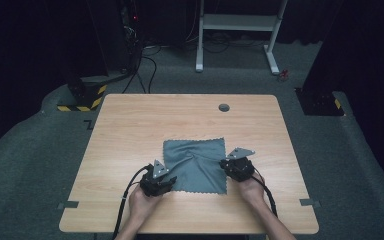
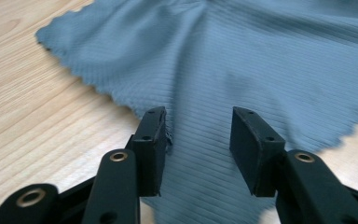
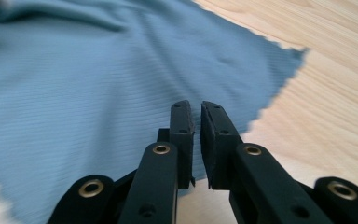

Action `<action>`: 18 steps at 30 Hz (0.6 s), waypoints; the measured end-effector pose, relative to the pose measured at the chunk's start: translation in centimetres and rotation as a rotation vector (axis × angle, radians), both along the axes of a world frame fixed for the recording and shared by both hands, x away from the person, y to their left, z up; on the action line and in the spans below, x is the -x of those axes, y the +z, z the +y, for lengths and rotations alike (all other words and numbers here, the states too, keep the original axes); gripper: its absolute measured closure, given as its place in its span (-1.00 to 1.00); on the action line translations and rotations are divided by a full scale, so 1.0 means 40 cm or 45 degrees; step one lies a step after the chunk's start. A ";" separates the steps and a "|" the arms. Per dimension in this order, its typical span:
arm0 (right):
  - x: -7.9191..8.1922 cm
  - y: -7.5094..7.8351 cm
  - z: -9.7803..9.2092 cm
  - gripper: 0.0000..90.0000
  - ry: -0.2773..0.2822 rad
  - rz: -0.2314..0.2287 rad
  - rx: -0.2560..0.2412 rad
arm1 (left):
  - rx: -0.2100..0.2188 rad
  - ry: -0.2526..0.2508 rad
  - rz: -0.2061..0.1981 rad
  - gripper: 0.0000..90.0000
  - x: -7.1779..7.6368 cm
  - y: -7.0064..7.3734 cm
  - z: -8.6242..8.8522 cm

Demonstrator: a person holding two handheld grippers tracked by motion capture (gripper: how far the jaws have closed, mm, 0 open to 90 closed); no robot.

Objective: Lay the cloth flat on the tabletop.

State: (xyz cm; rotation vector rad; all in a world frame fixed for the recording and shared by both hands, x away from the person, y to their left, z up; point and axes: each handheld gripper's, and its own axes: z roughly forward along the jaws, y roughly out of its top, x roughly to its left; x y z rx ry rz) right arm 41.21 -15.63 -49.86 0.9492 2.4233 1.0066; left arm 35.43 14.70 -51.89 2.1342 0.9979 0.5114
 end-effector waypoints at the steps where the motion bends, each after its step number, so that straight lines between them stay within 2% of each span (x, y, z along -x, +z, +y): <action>1: 0.017 0.003 0.002 0.81 0.023 0.001 -0.008 | -0.010 -0.015 -0.003 0.26 0.007 0.004 -0.002; 4: 0.061 0.003 0.007 0.73 0.081 -0.001 -0.016 | -0.001 -0.040 -0.013 0.30 0.028 0.015 -0.003; 5: 0.082 -0.002 0.007 0.70 0.101 0.017 -0.022 | -0.001 -0.044 -0.014 0.31 0.032 0.017 -0.003; 8: 0.117 -0.015 0.003 0.65 0.121 0.027 -0.026 | -0.006 -0.059 -0.013 0.32 0.043 0.017 -0.004; 13: 0.150 -0.030 -0.011 0.64 0.117 0.041 -0.063 | -0.017 -0.068 0.027 0.47 0.046 -0.001 -0.001; 15: 0.157 -0.033 -0.010 0.63 0.124 0.043 -0.054 | 0.002 -0.082 0.035 0.56 0.048 -0.002 0.001; 18: 0.162 -0.044 -0.003 0.66 0.139 0.058 -0.013 | -0.003 -0.098 0.036 0.69 0.047 -0.001 -0.003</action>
